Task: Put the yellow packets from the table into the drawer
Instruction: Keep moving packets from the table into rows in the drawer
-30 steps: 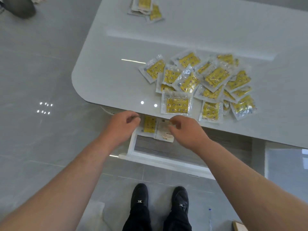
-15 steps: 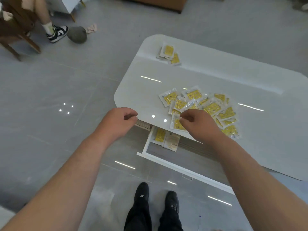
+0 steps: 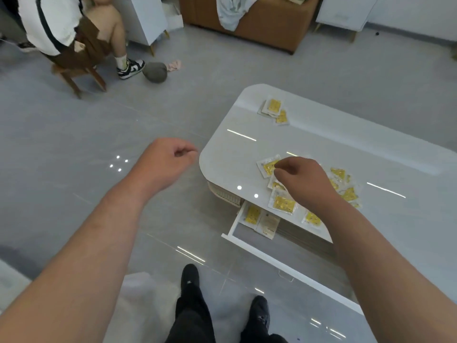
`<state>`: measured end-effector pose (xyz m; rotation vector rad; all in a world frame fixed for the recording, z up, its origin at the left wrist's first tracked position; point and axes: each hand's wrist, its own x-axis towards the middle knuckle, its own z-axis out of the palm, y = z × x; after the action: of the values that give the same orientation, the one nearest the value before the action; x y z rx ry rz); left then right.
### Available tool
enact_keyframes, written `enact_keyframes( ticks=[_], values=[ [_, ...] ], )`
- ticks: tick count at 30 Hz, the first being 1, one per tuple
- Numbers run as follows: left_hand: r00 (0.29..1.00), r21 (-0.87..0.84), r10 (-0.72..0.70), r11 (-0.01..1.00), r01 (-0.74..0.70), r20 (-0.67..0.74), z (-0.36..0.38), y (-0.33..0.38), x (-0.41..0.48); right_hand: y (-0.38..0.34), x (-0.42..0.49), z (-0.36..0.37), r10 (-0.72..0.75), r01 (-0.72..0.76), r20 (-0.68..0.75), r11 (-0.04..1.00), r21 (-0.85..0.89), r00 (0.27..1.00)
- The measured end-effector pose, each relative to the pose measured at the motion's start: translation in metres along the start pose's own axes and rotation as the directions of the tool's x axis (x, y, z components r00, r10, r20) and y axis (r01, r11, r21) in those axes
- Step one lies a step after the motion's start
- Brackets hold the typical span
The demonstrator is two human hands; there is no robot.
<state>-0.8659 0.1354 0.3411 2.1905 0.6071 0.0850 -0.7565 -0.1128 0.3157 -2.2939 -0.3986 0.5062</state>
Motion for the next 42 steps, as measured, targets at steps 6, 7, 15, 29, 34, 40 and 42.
enact_keyframes(
  ticks=[6, 7, 15, 29, 34, 40, 42],
  values=[
    [0.999, 0.012, 0.030, 0.999, -0.030, -0.011, -0.056, -0.032, 0.054, -0.050, 0.033, 0.031, 0.043, -0.041, -0.044, 0.998, 0.046, 0.998],
    [0.999, 0.015, 0.032, 0.999, -0.032, 0.006, -0.065, -0.035, 0.064, -0.058, 0.039, 0.037, 0.062, -0.059, -0.059, 0.997, 0.056, 0.996],
    [0.989, 0.040, 0.120, 0.992, -0.124, 0.084, -0.132, -0.049, 0.154, -0.117, 0.082, 0.071, 0.143, -0.131, -0.182, 0.988, 0.078, 0.973],
    [0.942, 0.080, 0.223, 0.965, -0.250, 0.249, -0.156, -0.043, 0.343, -0.175, 0.244, 0.081, 0.188, -0.152, -0.258, 0.976, 0.153, 0.948],
    [0.914, 0.101, 0.256, 0.949, -0.300, 0.316, -0.161, -0.034, 0.426, -0.185, 0.316, 0.081, 0.272, -0.231, -0.282, 0.958, 0.172, 0.920],
    [0.872, 0.071, 0.304, 0.932, -0.356, 0.383, -0.177, -0.018, 0.511, -0.206, 0.367, 0.070, 0.377, -0.324, -0.335, 0.923, 0.206, 0.863],
    [0.847, 0.060, 0.319, 0.924, -0.378, 0.425, -0.178, -0.012, 0.540, -0.211, 0.382, 0.066, 0.410, -0.354, -0.359, 0.911, 0.212, 0.839]
  ],
)
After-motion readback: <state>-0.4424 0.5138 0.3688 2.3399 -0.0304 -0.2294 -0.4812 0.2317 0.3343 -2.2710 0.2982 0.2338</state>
